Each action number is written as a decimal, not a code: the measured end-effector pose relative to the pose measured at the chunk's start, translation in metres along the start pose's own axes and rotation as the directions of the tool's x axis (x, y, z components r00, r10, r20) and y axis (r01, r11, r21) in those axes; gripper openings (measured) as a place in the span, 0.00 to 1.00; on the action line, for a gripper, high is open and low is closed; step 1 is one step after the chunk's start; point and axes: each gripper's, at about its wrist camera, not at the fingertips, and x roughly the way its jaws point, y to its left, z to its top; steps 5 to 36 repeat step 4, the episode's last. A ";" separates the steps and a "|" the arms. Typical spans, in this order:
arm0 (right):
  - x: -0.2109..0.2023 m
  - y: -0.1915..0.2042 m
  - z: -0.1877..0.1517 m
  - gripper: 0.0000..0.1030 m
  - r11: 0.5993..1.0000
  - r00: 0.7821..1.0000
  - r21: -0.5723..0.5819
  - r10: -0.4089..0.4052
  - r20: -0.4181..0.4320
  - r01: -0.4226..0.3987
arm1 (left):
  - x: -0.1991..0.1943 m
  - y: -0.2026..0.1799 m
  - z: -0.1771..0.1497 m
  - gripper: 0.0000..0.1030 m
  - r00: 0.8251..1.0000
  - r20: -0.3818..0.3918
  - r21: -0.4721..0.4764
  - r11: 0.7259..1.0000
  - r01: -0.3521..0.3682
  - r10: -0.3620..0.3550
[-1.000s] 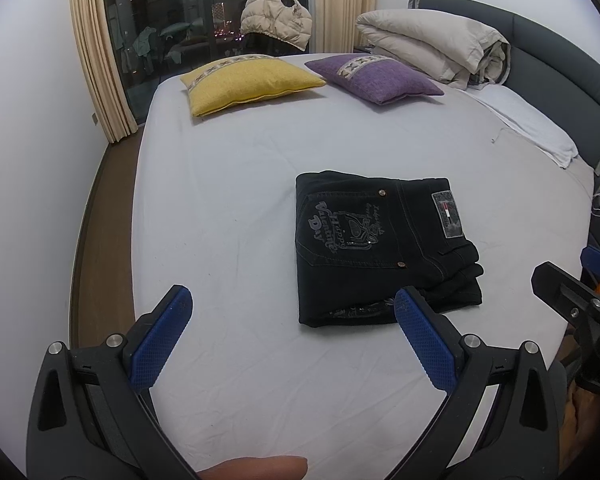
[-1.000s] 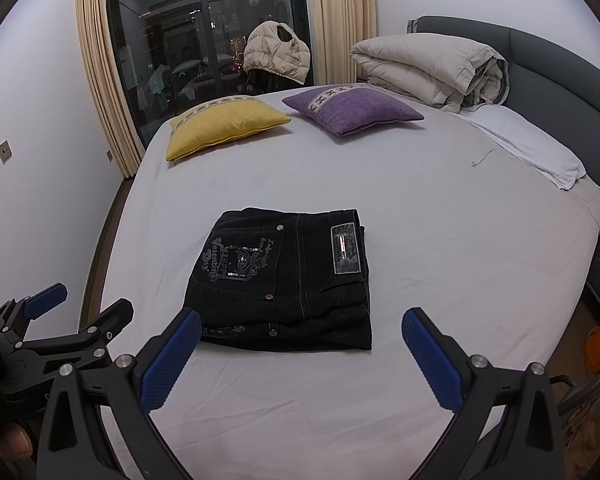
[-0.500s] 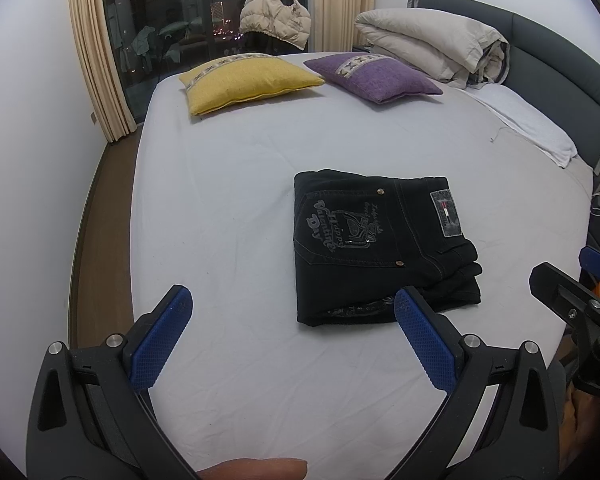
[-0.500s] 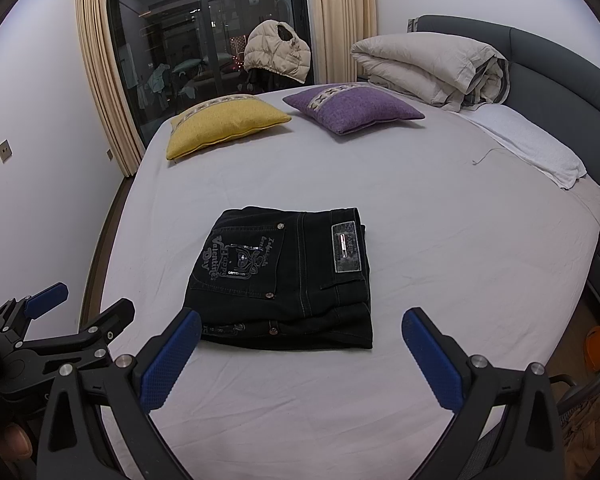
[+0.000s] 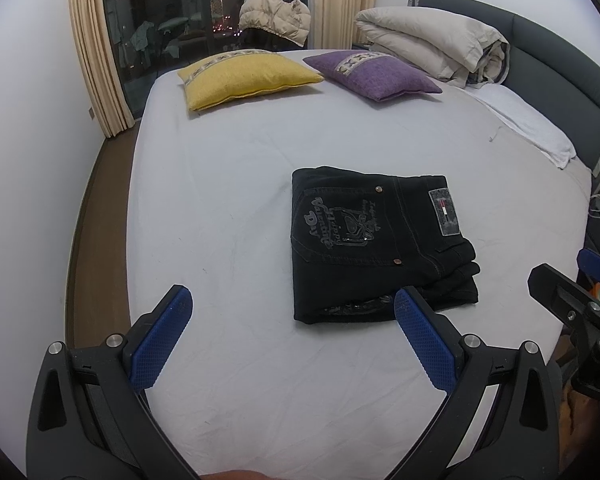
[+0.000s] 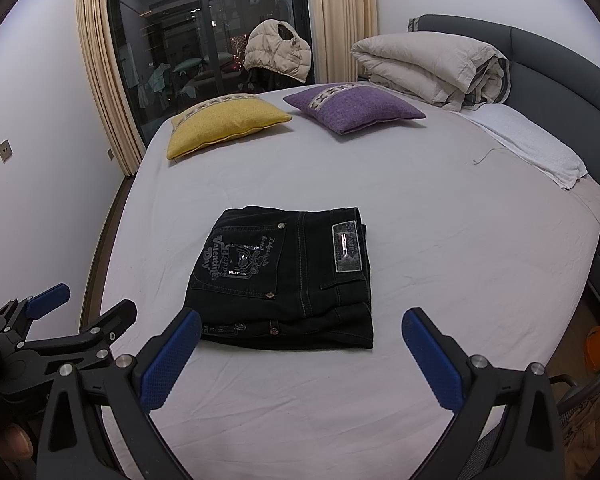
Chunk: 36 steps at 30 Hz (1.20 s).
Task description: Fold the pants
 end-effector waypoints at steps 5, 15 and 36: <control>0.000 0.000 -0.001 1.00 1.000 1.000 0.002 -0.001 -0.001 0.001 | -0.001 0.001 0.001 1.00 1.000 0.011 0.005 1.000 -0.012 0.012; 0.000 0.000 -0.001 1.00 1.000 1.000 0.002 -0.001 -0.001 0.001 | -0.001 0.001 0.001 1.00 1.000 0.011 0.005 1.000 -0.012 0.012; 0.000 0.000 -0.001 1.00 1.000 1.000 0.002 -0.001 -0.001 0.001 | -0.001 0.001 0.001 1.00 1.000 0.011 0.005 1.000 -0.012 0.012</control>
